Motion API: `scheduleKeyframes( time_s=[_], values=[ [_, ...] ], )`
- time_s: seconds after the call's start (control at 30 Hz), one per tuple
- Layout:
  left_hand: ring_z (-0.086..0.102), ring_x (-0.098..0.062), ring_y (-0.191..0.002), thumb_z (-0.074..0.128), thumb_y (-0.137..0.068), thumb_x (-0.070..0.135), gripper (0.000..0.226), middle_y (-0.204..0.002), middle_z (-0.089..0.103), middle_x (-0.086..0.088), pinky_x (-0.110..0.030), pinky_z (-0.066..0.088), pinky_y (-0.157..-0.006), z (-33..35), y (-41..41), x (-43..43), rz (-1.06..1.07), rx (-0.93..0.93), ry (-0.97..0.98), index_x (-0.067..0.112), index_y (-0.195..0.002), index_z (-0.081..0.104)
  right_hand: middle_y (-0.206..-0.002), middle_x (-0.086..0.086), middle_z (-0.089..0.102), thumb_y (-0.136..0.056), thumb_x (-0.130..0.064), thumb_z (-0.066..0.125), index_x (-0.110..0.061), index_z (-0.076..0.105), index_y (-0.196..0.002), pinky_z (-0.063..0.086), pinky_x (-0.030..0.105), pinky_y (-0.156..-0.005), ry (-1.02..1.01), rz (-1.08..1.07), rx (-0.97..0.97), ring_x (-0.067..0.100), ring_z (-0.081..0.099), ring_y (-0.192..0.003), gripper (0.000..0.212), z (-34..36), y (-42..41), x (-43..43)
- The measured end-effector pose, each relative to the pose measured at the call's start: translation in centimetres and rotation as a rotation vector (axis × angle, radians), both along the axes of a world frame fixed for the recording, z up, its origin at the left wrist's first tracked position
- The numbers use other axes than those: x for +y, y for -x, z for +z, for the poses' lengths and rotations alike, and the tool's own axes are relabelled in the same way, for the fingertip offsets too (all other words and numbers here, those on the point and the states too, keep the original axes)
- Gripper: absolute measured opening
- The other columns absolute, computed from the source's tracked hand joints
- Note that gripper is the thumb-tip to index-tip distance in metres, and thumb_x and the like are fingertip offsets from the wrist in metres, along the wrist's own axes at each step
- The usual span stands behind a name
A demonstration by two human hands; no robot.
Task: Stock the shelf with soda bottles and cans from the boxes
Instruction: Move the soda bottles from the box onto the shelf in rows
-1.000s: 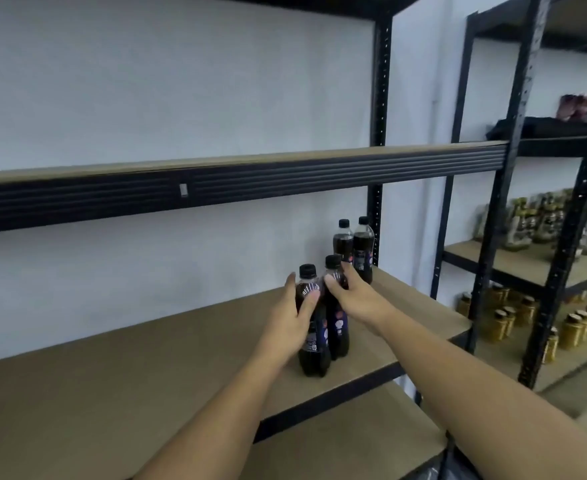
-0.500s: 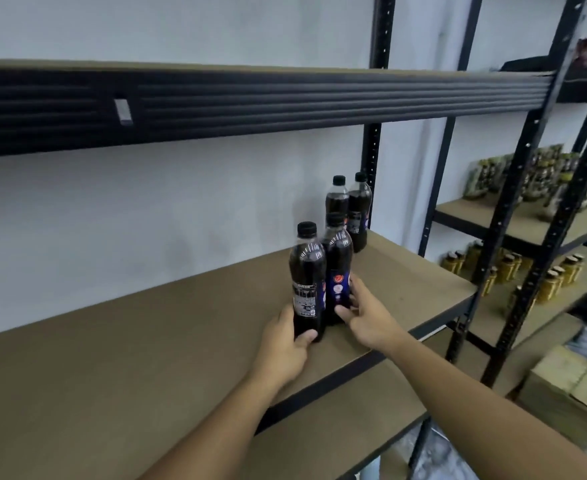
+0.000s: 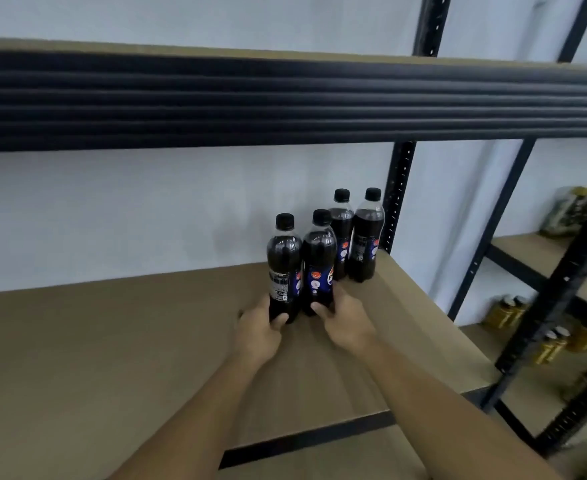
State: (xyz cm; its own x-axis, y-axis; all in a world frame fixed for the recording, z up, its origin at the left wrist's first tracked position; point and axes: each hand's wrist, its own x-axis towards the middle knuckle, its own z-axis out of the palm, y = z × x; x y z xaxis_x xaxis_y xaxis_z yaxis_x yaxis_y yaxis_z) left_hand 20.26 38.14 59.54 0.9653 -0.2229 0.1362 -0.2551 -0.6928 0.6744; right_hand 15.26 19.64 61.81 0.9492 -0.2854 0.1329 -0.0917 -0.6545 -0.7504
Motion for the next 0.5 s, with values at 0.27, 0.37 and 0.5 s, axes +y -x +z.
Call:
scheduleKeyframes(
  time_s=[0.27, 0.37, 0.5],
  values=[
    [0.052, -0.035, -0.124, 0.046, -0.105, 0.037, 0.045, -0.13, 0.067, -0.006, -0.036, 0.032, -0.107, 0.36, -0.18, -1.0, 0.036, -0.033, -0.179, 0.025, -0.148, 0.041, -0.124, 0.004, 0.07, -0.098, -0.046, 0.059, -0.024, 0.052, -0.138, 0.043, 0.047, -0.109, 0.017, 0.024, -0.007, 0.034, 0.059, -0.122, 0.046, -1.02, -0.69, -0.8],
    [0.055, -0.033, -0.125, 0.045, -0.106, 0.04, 0.046, -0.132, 0.067, -0.004, -0.035, 0.031, -0.11, 0.7, -0.06, -0.81, 0.007, -0.015, -0.176, 0.024, -0.149, 0.041, -0.121, 0.005, 0.071, -0.099, -0.044, 0.059, -0.022, 0.056, -0.136, 0.043, 0.046, -0.109, 0.02, 0.017, -0.011, 0.034, 0.061, -0.12, 0.043, -0.92, -0.44, -0.7],
    [0.049, -0.033, -0.133, 0.039, -0.107, 0.041, 0.051, -0.143, 0.057, -0.009, -0.043, 0.025, -0.118, 0.37, -0.09, -0.16, -0.025, -0.007, -0.225, 0.017, -0.153, 0.036, -0.14, 0.006, 0.061, -0.1, -0.046, 0.054, -0.023, 0.039, -0.152, 0.036, 0.046, -0.115, 0.081, 0.072, 0.099, 0.031, 0.052, -0.133, 0.058, -0.58, 0.06, -0.8]
  ],
)
